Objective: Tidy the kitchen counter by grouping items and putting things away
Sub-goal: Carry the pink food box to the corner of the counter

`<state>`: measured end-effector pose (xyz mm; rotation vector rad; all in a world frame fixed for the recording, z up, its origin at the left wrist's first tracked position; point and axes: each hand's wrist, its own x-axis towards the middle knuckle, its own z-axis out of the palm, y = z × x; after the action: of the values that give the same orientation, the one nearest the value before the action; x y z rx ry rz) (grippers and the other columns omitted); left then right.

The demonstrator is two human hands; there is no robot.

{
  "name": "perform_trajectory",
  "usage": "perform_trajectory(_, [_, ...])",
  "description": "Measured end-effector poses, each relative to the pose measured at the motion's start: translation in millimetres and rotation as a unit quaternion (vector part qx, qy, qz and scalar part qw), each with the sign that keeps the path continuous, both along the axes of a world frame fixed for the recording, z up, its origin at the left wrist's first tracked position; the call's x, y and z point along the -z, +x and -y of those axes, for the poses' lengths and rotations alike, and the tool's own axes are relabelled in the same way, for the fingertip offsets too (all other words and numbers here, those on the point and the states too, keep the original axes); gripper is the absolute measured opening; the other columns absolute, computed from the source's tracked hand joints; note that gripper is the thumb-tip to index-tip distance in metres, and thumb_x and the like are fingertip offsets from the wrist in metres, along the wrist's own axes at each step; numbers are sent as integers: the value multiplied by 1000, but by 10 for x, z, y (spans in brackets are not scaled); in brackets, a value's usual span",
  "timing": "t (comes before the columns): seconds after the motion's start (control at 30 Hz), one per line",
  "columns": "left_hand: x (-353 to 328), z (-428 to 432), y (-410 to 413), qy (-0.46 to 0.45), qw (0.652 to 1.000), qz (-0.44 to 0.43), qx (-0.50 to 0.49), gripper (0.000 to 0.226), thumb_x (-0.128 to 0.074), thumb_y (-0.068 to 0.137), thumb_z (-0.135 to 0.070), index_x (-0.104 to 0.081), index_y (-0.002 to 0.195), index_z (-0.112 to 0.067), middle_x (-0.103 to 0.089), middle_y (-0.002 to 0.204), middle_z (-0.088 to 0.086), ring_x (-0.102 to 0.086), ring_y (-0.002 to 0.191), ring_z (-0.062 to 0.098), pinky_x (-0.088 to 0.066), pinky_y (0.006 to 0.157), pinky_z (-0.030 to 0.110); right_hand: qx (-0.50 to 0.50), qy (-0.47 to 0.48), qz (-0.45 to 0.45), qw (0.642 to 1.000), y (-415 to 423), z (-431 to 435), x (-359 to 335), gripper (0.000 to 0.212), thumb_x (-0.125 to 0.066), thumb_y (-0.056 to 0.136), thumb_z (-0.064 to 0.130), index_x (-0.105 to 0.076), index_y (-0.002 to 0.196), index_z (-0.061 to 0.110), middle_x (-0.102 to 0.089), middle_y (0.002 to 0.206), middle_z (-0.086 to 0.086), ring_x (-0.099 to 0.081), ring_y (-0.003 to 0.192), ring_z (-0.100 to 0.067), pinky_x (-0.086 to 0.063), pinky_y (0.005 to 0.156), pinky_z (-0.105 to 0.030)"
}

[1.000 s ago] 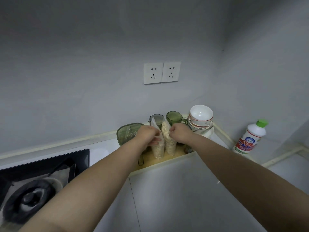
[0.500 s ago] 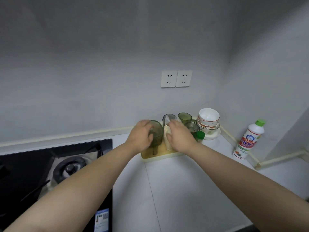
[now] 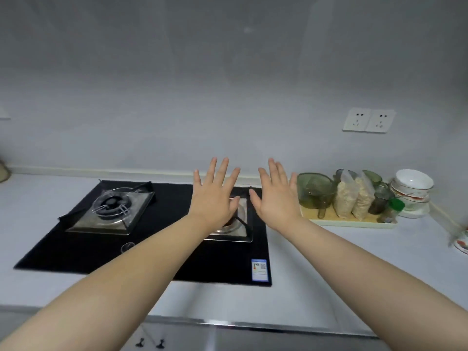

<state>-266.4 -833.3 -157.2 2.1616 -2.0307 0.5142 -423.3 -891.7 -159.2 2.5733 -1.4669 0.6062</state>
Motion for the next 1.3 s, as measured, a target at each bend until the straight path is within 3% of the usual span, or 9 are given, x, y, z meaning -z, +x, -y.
perform_trajectory(0.07, [1, -309, 286, -16, 1000, -4, -22, 69, -30, 96, -51, 2, 152, -27, 11, 160, 7, 14, 146, 30, -5, 112, 60, -18, -21, 19, 999, 330, -235, -15, 65, -31, 93, 51, -29, 147, 15, -9, 159, -11, -5, 147, -27, -3, 115, -54])
perform_trajectory(0.2, [-7, -1057, 960, -27, 995, -15, -91, 69, -33, 96, -50, 0, 152, -27, 7, 160, 8, 11, 146, 30, -6, 111, 62, -78, -12, 15, 997, 1094, -791, -49, 66, -32, 97, 49, -12, 152, 19, 5, 160, -9, 7, 147, -24, 3, 115, -53])
perform_trajectory(0.37, [14, -1724, 1634, -28, 985, -16, -168, 70, -31, 95, -52, 3, 152, -28, 7, 160, 7, 11, 146, 30, -7, 111, 62, -139, -17, 12, 990, 1867, -1282, -45, 66, -34, 96, 48, -14, 152, 18, 2, 160, -10, 3, 147, -26, 0, 115, -56])
perform_trajectory(0.5, [64, -2087, 2063, -50, 977, -27, -207, 70, -40, 91, -50, -15, 152, -24, -11, 159, 10, -5, 147, 33, -15, 108, 65, -185, -22, -16, 982, 2398, -1538, -6, 67, -31, 96, 50, -12, 152, 18, 3, 160, -9, 3, 147, -26, 1, 114, -55])
perform_trajectory(0.8, [286, -2714, 3420, -18, 948, -40, -315, 70, -26, 96, -52, 10, 151, -27, 15, 159, 6, 19, 145, 29, 3, 112, 60, -283, -22, -43, 958, 4098, -1894, 179, 66, -31, 96, 49, -13, 152, 17, -2, 160, -10, -1, 147, -27, -4, 114, -57])
perform_trajectory(0.93, [304, -2854, 4112, 3, 938, -17, -346, 69, -23, 97, -54, 12, 150, -27, 18, 158, 6, 21, 144, 29, 4, 112, 60, -314, -12, -45, 948, 4897, -1949, 254, 66, -26, 97, 49, -7, 152, 18, 3, 160, -9, 4, 147, -25, 0, 114, -57])
perform_trajectory(1.13, [223, -3091, 5126, 15, 918, -18, -396, 68, -22, 97, -53, 11, 151, -26, 18, 158, 5, 21, 144, 28, 6, 112, 58, -351, -1, -56, 935, 6046, -2083, 293, 77, 2, 85, 56, -3, 152, 19, 6, 160, -6, 6, 147, -24, 4, 115, -54])
perform_trajectory(1.3, [259, -3391, 5792, 17, 901, -35, -431, 68, -22, 97, -53, 8, 151, -25, 18, 158, 6, 21, 144, 29, 6, 112, 58, -390, 17, -48, 920, 6864, -2351, 296, 65, -15, 95, 51, -9, 152, 20, 3, 160, -6, 4, 147, -24, 3, 115, -55])
